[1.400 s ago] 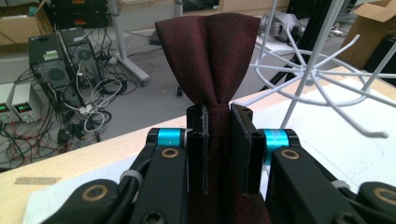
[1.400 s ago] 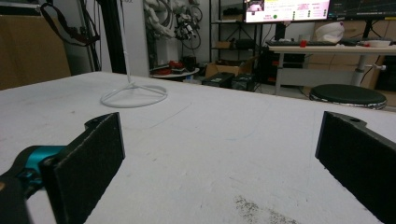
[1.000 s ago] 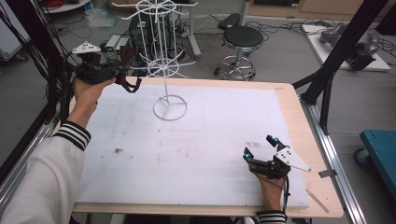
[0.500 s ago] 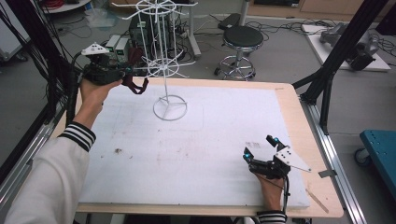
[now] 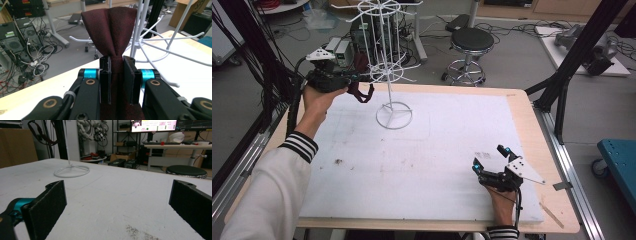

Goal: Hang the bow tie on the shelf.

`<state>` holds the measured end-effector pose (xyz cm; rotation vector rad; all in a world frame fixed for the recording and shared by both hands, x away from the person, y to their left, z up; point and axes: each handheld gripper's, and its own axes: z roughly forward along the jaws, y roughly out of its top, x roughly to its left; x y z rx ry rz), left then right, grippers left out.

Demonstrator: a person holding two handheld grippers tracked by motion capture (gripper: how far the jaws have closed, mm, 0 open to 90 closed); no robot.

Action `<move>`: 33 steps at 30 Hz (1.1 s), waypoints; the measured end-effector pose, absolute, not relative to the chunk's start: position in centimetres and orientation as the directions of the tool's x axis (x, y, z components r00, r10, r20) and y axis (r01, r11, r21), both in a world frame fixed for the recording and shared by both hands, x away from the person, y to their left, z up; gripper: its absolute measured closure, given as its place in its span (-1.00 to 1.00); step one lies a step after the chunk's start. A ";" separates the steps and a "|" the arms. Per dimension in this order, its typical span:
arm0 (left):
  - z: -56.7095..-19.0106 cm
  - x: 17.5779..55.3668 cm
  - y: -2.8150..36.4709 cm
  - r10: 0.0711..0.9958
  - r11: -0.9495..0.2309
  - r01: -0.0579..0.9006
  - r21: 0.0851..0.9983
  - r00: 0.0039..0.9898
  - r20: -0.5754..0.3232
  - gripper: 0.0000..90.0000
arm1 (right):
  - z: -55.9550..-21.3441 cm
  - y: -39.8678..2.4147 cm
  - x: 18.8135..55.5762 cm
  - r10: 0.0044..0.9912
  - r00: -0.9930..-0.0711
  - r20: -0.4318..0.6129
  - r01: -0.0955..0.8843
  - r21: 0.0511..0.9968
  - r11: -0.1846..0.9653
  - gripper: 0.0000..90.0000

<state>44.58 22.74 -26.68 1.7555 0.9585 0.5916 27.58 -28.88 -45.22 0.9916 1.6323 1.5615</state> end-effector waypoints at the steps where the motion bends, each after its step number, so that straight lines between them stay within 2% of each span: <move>1: -26.7 44.6 22.7 0.825 -0.179 0.330 0.927 0.564 -0.042 0.70 | -45.2 -28.9 27.6 0.870 -0.492 0.039 0.079 0.997 0.000 -0.99; 6: -26.7 44.6 22.6 0.820 -0.180 0.335 0.925 0.571 -0.047 0.66 | -45.2 -28.9 27.6 0.869 -0.493 0.039 0.079 0.997 0.000 -0.99; 9: -26.8 44.6 22.5 0.813 -0.175 0.337 0.925 0.579 -0.057 0.54 | -45.2 -28.9 27.6 0.870 -0.491 0.036 0.078 0.997 0.002 -0.99; 12: -26.8 44.6 22.6 0.796 -0.157 0.322 0.934 0.600 -0.073 0.27 | -45.2 -28.9 27.6 0.870 -0.491 0.036 0.078 0.997 0.002 -0.99; 15: -26.8 44.7 23.0 0.775 -0.145 0.295 0.945 0.627 -0.077 -0.14 | -45.2 -28.9 27.6 0.871 -0.491 0.034 0.076 0.997 0.003 -0.99; 17: -26.6 44.6 23.4 0.745 -0.111 0.265 0.958 0.660 -0.096 -0.28 | -45.2 -28.9 27.6 0.870 -0.492 0.036 0.078 0.997 0.003 -0.99; 18: -26.5 44.6 23.5 0.728 -0.091 0.259 0.961 0.676 -0.113 -0.49 | -45.2 -28.9 27.6 0.870 -0.492 0.035 0.077 0.997 0.003 -0.99; 19: -26.3 44.5 23.6 0.722 -0.078 0.260 0.962 0.681 -0.125 -0.81 | -45.2 -28.9 27.6 0.870 -0.492 0.036 0.078 0.997 0.002 -0.99; 20: -26.2 44.4 23.8 0.708 -0.082 0.250 0.965 0.696 -0.120 -0.96 | -45.2 -28.9 27.6 0.869 -0.493 0.039 0.078 0.997 0.000 -0.99; 27: -26.1 42.0 25.2 0.649 -0.105 0.174 0.979 0.758 -0.065 -0.96 | -45.2 -28.9 27.6 0.870 -0.492 0.043 0.082 0.997 -0.003 -0.99; 33: -27.5 38.5 26.5 0.623 -0.111 0.117 0.987 0.782 -0.023 -0.96 | -45.2 -28.9 27.6 0.870 -0.492 0.043 0.083 0.997 -0.003 -0.99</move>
